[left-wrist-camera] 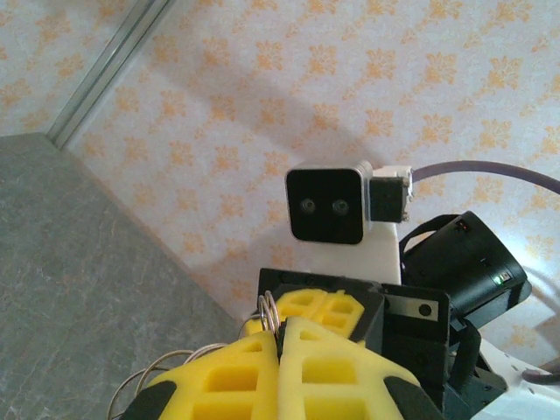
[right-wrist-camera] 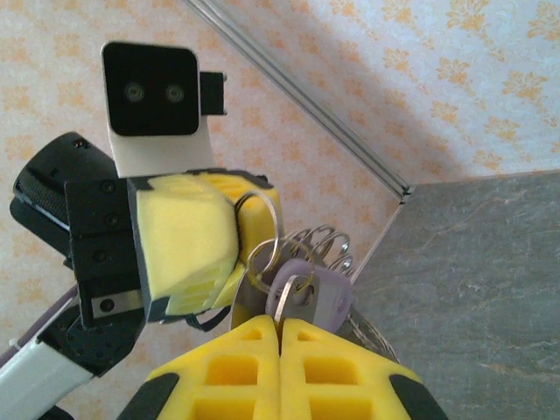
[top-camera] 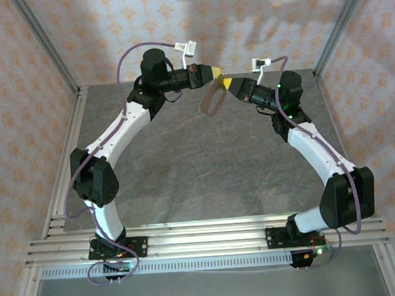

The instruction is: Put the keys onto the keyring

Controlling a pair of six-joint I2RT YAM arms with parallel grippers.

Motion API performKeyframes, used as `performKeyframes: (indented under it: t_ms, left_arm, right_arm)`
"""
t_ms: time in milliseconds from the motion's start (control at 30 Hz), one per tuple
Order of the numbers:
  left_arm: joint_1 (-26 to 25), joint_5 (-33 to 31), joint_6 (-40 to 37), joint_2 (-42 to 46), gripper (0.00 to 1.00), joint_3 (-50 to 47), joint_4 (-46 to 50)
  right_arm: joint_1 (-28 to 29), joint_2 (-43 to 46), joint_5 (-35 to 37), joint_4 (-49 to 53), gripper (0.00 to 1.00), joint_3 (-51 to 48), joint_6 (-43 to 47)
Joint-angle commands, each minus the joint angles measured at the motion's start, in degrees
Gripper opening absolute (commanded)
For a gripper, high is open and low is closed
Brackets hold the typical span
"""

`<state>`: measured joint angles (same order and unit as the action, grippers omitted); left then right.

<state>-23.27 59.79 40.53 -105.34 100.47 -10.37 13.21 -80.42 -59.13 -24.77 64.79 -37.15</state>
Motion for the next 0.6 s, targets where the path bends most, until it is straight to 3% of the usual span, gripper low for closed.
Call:
performKeyframes:
  t_ms: [0, 133, 300, 567]
  left_arm:
    - [-0.54, 0.59, 0.36, 3.3, 0.0, 1.75, -4.39]
    - [-0.61, -0.11, 0.68, 3.56, 0.0, 0.76, -5.62]
    - [-0.63, -1.11, 0.78, 4.73, 0.0, -1.68, -8.12]
    - [-0.67, -2.31, 2.96, 6.24, 0.0, -6.92, -15.61]
  right_arm:
    - [1.22, 2.63, -4.47, 4.18, 0.0, -0.24, 4.98]
    - [1.11, 3.41, -4.77, 8.73, 0.02, 0.32, 7.89]
    - [-1.85, 6.24, -1.21, 7.99, 0.32, -1.68, 5.67]
    - [-5.92, 11.41, 9.89, 1.57, 0.37, -5.29, -4.14]
